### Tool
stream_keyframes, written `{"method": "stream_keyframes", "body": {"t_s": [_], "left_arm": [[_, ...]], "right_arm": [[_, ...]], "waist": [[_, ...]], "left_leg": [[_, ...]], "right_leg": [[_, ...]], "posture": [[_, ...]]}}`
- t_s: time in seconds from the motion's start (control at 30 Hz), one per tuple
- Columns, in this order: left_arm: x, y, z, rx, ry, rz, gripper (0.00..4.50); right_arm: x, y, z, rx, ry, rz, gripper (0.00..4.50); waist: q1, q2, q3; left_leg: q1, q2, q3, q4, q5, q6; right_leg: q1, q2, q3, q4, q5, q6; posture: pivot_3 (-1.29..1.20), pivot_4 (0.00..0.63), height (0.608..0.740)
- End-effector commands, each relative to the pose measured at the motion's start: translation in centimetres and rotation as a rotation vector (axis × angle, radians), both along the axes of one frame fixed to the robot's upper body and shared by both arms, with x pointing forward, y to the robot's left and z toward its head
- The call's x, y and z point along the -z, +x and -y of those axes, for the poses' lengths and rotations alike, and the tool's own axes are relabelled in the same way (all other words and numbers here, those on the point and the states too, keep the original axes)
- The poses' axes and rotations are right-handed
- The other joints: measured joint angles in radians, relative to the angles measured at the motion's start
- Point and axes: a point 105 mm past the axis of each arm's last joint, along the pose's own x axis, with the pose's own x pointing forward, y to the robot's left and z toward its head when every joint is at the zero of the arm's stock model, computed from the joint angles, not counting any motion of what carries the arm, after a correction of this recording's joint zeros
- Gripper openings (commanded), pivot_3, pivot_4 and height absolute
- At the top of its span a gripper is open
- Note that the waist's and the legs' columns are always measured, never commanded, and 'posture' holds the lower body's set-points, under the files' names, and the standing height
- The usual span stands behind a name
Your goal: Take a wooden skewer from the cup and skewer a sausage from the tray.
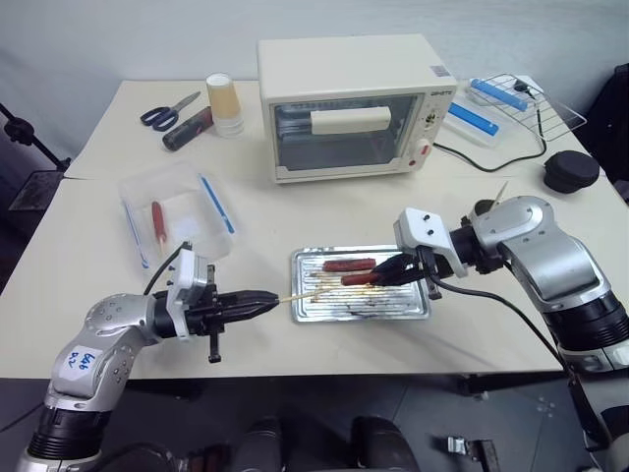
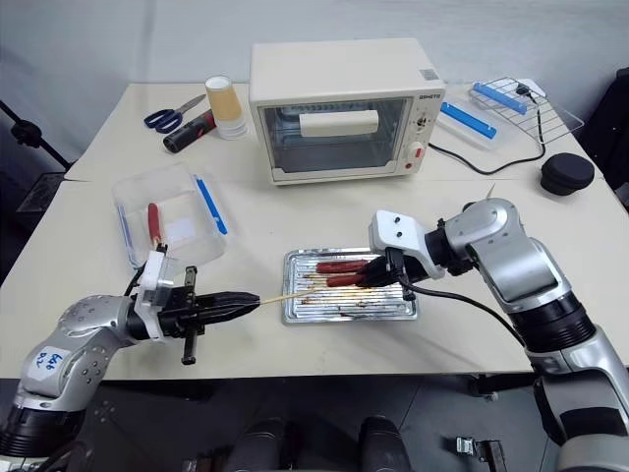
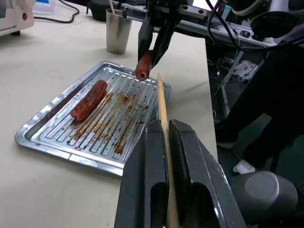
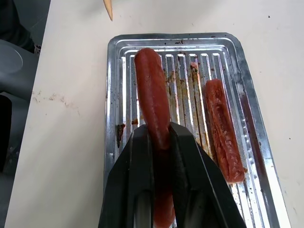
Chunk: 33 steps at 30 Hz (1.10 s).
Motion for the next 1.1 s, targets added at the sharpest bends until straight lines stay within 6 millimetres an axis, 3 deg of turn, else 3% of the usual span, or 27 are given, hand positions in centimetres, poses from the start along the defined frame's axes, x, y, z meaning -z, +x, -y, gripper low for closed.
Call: {"method": "stream_keyframes", "body": {"t_s": [0.03, 1.1], "left_arm": [[-0.3, -0.1, 0.3, 0.010, -0.004, 0.028, 0.00], [0.4, 0.1, 1.0, 0.027, -0.005, 0.024, 0.00]], "right_arm": [[-1.4, -0.5, 0.1, -0.015, 0.017, 0.038, 0.17], [-1.4, -1.4, 0.6, -0.005, 0.021, 0.010, 0.17]], "waist": [[0.000, 0.000, 0.000], [0.001, 0.000, 0.000]], "left_leg": [[0.000, 0.000, 0.000, 0.000, 0.000, 0.000], [0.000, 0.000, 0.000, 0.000, 0.000, 0.000]], "right_leg": [[0.000, 0.000, 0.000, 0.000, 0.000, 0.000], [0.000, 0.000, 0.000, 0.000, 0.000, 0.000]], "posture": [[0.00, 0.150, 0.740], [0.00, 0.150, 0.740]]}}
